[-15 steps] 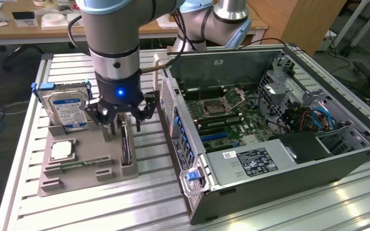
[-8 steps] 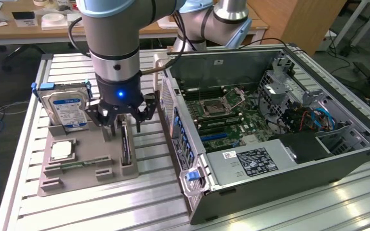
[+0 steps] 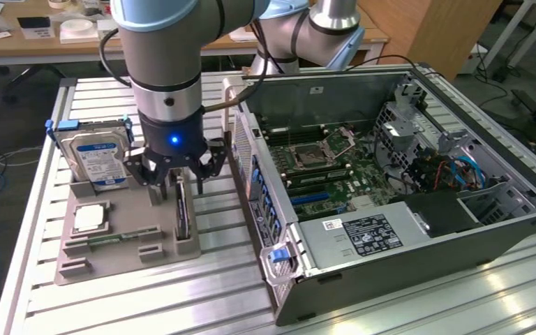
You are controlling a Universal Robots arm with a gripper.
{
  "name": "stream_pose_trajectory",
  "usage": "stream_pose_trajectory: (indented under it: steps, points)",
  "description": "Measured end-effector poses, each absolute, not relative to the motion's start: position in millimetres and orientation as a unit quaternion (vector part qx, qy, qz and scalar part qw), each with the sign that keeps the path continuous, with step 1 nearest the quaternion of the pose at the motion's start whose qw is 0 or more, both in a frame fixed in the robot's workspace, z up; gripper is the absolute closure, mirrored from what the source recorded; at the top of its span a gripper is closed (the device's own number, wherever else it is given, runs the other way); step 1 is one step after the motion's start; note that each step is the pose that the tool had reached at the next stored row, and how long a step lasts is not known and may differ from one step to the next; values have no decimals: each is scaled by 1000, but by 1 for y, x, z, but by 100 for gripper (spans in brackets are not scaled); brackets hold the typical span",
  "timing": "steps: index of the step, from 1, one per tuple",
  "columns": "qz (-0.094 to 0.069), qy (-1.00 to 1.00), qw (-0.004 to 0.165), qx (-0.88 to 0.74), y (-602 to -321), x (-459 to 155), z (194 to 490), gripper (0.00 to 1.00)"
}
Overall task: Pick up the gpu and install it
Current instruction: 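Pick up the gpu and move the gpu toward the slot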
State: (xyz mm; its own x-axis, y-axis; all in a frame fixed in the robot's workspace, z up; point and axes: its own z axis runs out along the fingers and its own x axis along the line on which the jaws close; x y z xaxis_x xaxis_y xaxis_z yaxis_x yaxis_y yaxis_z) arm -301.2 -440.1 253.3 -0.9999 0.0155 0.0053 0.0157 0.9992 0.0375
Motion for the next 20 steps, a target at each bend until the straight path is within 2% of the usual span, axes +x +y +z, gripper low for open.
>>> stream_pose_trajectory:
  steps: [20]
  points:
    - [-19,-1000,2,-8,-437,-305,230,40]
